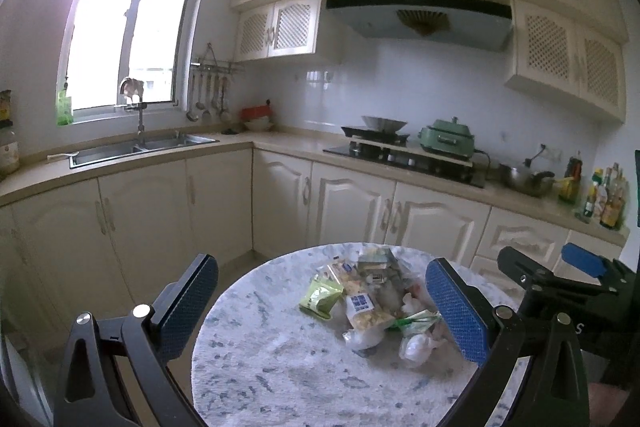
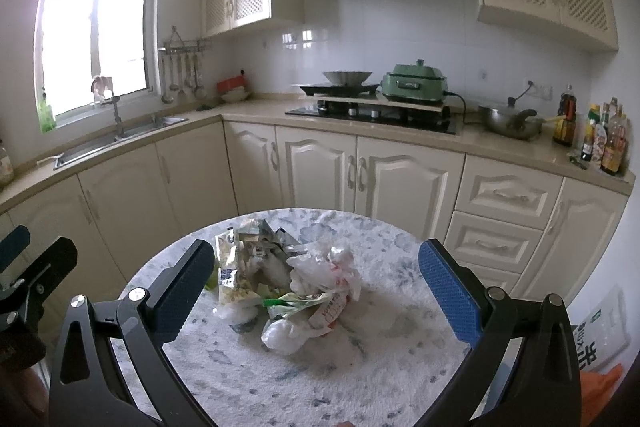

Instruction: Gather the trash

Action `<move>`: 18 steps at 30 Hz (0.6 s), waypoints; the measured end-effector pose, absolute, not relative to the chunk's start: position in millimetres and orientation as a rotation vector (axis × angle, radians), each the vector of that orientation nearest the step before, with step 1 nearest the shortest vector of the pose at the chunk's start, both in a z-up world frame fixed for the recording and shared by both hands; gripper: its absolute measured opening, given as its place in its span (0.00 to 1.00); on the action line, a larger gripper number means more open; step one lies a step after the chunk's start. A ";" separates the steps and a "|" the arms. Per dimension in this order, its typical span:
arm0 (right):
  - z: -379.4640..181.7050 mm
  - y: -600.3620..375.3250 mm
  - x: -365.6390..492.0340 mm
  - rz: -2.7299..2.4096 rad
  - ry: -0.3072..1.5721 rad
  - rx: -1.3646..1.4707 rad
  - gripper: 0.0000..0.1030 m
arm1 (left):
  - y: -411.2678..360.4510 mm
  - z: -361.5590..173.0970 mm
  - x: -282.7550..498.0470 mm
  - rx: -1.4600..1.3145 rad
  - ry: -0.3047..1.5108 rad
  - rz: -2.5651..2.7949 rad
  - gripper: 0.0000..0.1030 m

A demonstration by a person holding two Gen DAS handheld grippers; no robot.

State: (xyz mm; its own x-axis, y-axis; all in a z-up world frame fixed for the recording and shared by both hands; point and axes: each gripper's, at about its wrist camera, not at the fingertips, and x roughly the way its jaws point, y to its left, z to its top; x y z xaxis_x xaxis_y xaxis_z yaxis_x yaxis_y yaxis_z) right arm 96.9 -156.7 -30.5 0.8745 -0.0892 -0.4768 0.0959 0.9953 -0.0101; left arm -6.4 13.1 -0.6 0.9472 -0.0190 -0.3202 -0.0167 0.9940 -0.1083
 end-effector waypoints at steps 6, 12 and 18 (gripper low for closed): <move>-43.5 -158.5 110.3 -0.100 0.535 0.012 1.00 | 12.6 -8.2 10.2 -0.100 0.358 0.000 0.99; -77.4 -162.8 129.2 -0.097 0.634 0.019 1.00 | 12.8 -25.3 34.4 -0.095 0.422 0.005 0.99; -122.8 -165.0 146.5 -0.083 0.763 0.022 1.00 | 17.3 -52.9 63.7 -0.092 0.524 0.024 0.99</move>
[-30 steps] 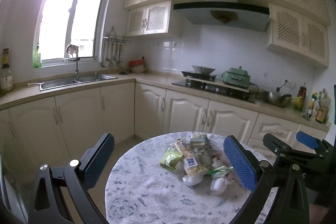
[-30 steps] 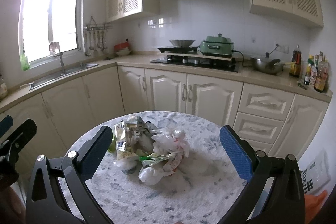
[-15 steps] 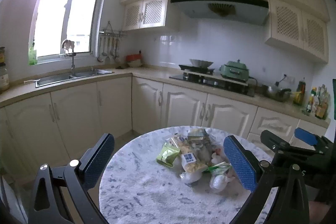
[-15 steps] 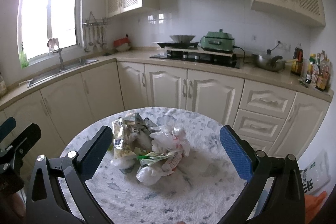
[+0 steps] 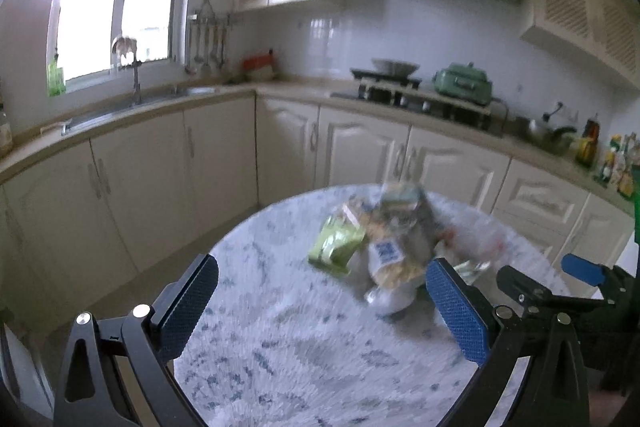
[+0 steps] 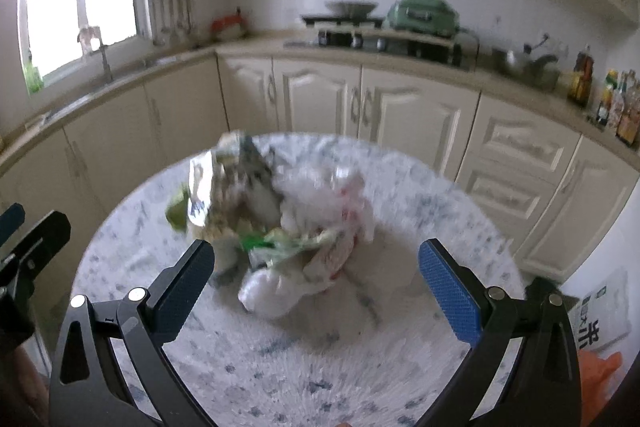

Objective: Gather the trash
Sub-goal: 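Grasp the white plastic bag with the right gripper while the left gripper approaches the cereal-bar wrapper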

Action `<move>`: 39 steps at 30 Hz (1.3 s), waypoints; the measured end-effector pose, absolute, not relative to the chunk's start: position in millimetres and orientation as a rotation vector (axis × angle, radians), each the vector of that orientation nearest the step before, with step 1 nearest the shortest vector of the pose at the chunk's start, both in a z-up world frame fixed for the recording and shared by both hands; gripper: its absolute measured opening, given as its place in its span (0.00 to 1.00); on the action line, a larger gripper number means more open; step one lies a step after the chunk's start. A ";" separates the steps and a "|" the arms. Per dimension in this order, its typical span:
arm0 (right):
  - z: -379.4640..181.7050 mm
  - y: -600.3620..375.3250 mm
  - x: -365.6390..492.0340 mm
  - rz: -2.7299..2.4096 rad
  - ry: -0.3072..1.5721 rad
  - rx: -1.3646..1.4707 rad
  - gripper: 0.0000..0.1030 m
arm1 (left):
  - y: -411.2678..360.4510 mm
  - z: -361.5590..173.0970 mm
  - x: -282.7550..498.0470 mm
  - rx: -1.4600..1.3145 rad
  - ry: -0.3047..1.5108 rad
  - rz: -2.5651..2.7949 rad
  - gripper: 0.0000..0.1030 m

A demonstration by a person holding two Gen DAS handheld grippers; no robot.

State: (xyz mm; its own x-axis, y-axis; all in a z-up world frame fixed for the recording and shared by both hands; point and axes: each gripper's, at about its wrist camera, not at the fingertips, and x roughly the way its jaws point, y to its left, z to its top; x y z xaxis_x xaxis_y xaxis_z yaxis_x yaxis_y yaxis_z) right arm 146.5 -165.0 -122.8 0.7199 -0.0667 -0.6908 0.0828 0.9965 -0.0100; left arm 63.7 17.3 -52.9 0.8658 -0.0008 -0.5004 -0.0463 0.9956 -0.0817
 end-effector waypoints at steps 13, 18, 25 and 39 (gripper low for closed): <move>-196.8 -159.2 183.1 0.001 0.945 0.086 0.73 | 30.7 -99.5 105.2 -0.106 0.677 0.041 0.99; -199.3 -167.6 183.8 0.027 0.931 0.109 0.48 | 26.8 -105.6 111.2 -0.096 0.689 0.036 0.99; -190.3 -192.7 159.9 0.068 0.909 0.169 0.43 | 7.7 -109.1 112.6 -0.067 0.695 0.011 0.99; -177.9 -222.8 120.9 0.119 0.847 0.263 0.43 | -22.3 -107.5 112.2 -0.022 0.715 -0.004 0.99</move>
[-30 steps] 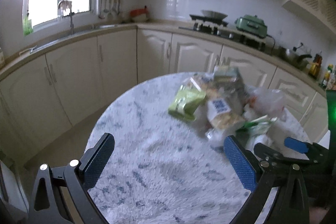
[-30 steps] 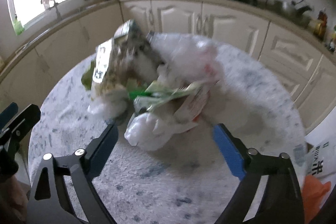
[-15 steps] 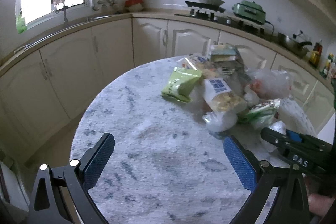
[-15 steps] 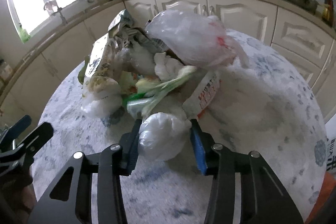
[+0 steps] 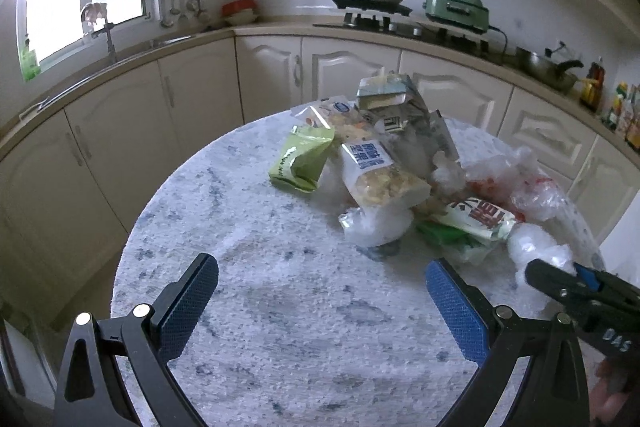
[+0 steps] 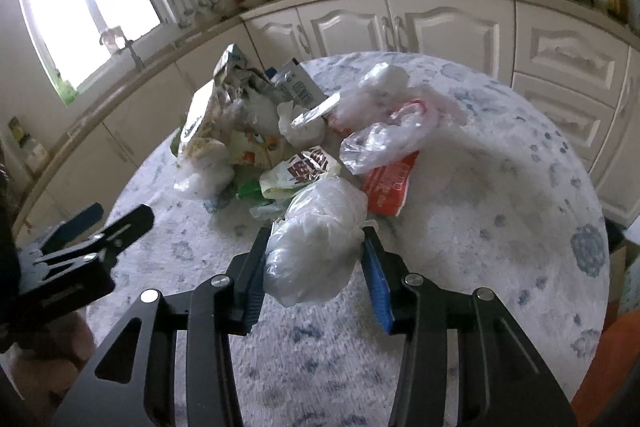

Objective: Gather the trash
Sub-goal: 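Grasp the white plastic bag with the right gripper while the left gripper approaches the cereal-bar wrapper, then grasp the cereal-bar wrapper with the left gripper and lift it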

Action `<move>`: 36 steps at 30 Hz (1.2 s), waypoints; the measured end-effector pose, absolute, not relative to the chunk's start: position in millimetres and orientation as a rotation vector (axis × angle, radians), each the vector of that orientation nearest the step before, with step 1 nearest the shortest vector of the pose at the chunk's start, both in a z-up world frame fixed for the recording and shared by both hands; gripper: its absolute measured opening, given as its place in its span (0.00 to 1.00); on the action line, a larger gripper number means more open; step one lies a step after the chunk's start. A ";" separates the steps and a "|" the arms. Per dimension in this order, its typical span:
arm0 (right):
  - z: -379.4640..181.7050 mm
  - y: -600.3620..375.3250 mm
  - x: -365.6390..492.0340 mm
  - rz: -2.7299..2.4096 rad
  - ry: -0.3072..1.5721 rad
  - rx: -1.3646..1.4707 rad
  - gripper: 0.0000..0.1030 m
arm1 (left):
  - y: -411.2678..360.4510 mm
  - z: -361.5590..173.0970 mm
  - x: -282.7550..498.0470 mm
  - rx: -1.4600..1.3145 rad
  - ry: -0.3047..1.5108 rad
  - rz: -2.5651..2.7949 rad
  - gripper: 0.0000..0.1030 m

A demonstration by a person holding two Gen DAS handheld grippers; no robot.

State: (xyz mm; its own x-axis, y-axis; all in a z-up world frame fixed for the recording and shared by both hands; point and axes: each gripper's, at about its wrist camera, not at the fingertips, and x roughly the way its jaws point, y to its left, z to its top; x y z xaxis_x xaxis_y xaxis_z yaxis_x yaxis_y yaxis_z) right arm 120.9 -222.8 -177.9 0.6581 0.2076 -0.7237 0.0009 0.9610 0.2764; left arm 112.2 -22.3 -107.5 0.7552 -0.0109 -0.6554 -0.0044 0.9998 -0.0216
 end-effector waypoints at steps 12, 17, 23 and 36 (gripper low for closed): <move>-159.1 -236.9 113.9 0.147 0.784 0.270 0.43 | -31.2 -93.9 154.8 -0.069 0.707 0.012 0.99; -159.2 -241.1 121.7 0.154 0.788 0.272 0.43 | -37.1 -101.8 195.3 -0.086 0.750 0.047 0.97; -160.2 -241.7 126.7 0.158 0.800 0.259 0.43 | -31.0 -115.0 225.1 -0.165 0.805 -0.014 0.45; -155.7 -232.1 108.0 0.163 0.796 0.247 0.43 | 16.9 -128.1 190.9 -0.153 0.831 -0.113 0.42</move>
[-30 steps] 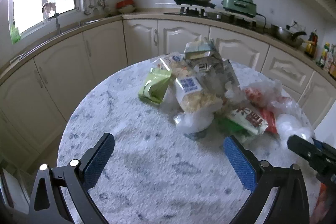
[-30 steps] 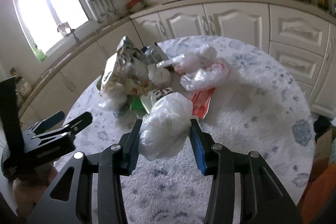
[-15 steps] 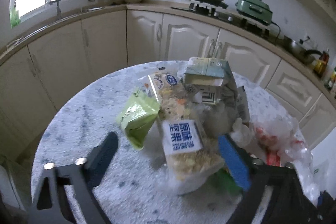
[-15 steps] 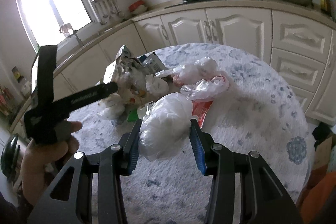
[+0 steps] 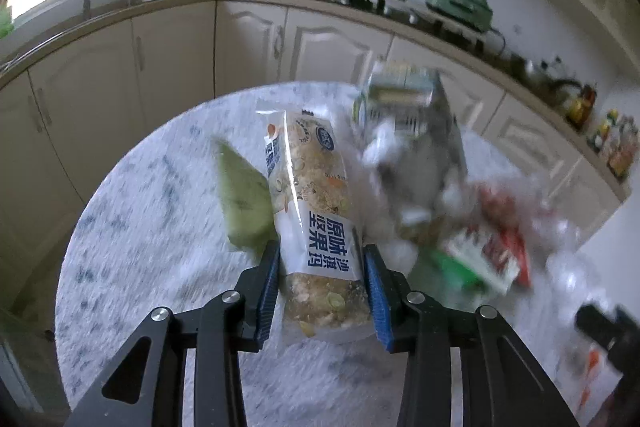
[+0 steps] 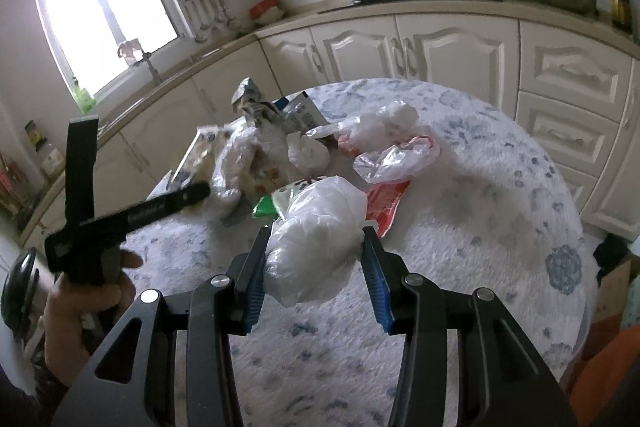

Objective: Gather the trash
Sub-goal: 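Grasp the cereal-bar wrapper with the left gripper and lift it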

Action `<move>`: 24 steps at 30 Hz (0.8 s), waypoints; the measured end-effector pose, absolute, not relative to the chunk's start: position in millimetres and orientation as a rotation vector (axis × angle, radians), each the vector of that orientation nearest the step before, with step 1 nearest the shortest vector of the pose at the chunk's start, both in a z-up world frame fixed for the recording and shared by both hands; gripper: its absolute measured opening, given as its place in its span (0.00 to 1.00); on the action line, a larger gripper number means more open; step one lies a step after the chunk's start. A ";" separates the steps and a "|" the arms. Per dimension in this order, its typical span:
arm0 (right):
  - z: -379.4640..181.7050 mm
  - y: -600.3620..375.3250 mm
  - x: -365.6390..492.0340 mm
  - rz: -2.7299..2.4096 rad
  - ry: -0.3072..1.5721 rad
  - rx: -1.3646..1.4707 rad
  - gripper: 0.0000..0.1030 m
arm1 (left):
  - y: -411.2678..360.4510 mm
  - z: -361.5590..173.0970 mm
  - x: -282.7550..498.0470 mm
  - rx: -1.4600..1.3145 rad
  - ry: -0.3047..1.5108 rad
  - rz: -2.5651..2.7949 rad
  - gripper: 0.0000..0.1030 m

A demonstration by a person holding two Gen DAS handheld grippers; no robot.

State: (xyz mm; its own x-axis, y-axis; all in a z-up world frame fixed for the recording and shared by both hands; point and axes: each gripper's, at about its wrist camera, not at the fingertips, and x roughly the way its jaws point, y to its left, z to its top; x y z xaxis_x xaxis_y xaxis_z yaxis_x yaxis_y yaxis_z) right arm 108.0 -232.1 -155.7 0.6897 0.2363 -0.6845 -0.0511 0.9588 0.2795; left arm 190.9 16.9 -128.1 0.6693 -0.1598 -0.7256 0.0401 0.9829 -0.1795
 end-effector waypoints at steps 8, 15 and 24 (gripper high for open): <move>-149.9 -224.5 105.0 0.158 0.796 0.231 0.43 | 20.9 -134.7 221.3 -0.124 0.853 -0.063 0.32; -138.6 -225.9 96.3 0.153 0.771 0.234 0.43 | 33.7 -131.3 193.6 -0.175 0.827 -0.107 0.30; -117.0 -237.2 77.9 0.159 0.694 0.266 0.43 | 30.9 -90.9 116.3 -0.145 0.667 -0.103 0.30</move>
